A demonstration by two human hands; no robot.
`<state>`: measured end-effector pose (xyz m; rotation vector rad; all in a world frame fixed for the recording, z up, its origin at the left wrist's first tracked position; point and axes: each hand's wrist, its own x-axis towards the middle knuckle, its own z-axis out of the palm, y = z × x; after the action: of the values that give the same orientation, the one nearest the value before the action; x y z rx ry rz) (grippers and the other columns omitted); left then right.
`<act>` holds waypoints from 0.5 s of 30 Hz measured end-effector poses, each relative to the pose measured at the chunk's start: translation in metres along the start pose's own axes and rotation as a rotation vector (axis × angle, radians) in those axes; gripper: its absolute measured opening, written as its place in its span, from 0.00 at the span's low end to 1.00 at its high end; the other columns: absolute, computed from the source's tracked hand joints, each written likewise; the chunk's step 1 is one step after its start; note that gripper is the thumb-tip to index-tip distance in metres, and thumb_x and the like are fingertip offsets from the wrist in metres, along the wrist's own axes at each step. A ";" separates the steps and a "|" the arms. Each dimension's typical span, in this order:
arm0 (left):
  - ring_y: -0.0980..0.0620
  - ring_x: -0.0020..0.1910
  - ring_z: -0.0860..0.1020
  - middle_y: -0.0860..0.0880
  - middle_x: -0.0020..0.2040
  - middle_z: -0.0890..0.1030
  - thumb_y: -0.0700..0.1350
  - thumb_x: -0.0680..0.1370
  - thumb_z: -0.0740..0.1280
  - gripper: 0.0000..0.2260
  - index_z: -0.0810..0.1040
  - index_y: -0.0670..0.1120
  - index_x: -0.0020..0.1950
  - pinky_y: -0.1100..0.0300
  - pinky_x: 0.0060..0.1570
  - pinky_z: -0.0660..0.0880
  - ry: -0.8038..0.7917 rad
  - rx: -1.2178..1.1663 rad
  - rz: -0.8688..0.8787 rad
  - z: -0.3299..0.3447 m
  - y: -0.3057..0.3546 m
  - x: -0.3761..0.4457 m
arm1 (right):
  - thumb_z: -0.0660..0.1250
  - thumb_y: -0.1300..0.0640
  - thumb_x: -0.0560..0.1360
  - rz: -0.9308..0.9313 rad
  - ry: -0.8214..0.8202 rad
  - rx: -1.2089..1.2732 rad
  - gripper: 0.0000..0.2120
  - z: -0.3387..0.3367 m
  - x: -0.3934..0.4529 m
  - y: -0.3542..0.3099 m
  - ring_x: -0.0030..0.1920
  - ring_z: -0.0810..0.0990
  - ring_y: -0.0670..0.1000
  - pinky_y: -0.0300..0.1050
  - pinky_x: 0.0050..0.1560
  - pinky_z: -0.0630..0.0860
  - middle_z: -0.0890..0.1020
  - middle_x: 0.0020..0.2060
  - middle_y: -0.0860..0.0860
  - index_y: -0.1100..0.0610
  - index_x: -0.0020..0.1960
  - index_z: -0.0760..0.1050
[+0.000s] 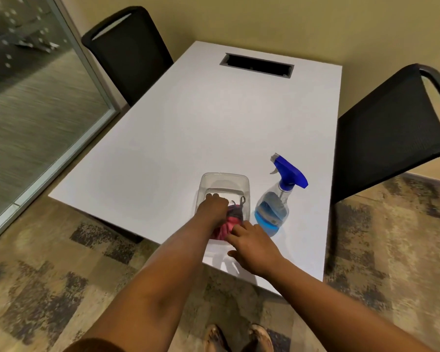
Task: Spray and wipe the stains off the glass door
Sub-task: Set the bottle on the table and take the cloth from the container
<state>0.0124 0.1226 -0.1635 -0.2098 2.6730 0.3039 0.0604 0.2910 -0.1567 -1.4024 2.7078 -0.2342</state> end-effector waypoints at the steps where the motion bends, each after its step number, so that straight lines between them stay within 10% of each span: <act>1: 0.42 0.58 0.76 0.41 0.59 0.78 0.46 0.78 0.65 0.11 0.77 0.44 0.59 0.54 0.50 0.73 0.003 -0.028 0.007 -0.005 0.001 -0.002 | 0.74 0.51 0.74 0.012 0.004 -0.003 0.19 0.001 0.002 -0.001 0.53 0.78 0.53 0.46 0.52 0.77 0.81 0.57 0.50 0.50 0.64 0.77; 4: 0.47 0.44 0.78 0.38 0.56 0.79 0.43 0.80 0.63 0.09 0.75 0.43 0.59 0.63 0.39 0.71 0.042 -0.100 0.031 -0.022 0.002 -0.008 | 0.71 0.55 0.77 0.062 0.007 -0.001 0.14 0.002 0.008 -0.002 0.50 0.78 0.51 0.43 0.50 0.76 0.81 0.54 0.51 0.51 0.62 0.79; 15: 0.43 0.54 0.79 0.44 0.58 0.82 0.49 0.79 0.69 0.17 0.73 0.46 0.66 0.58 0.46 0.68 0.359 -0.466 -0.127 -0.076 -0.012 -0.079 | 0.57 0.46 0.83 0.408 0.068 0.454 0.17 -0.033 0.030 -0.013 0.59 0.79 0.51 0.46 0.62 0.76 0.79 0.63 0.50 0.51 0.67 0.75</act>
<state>0.0547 0.1001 -0.0641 -0.6252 2.8755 0.9252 0.0487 0.2623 -0.1217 -0.7191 2.6752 -0.8070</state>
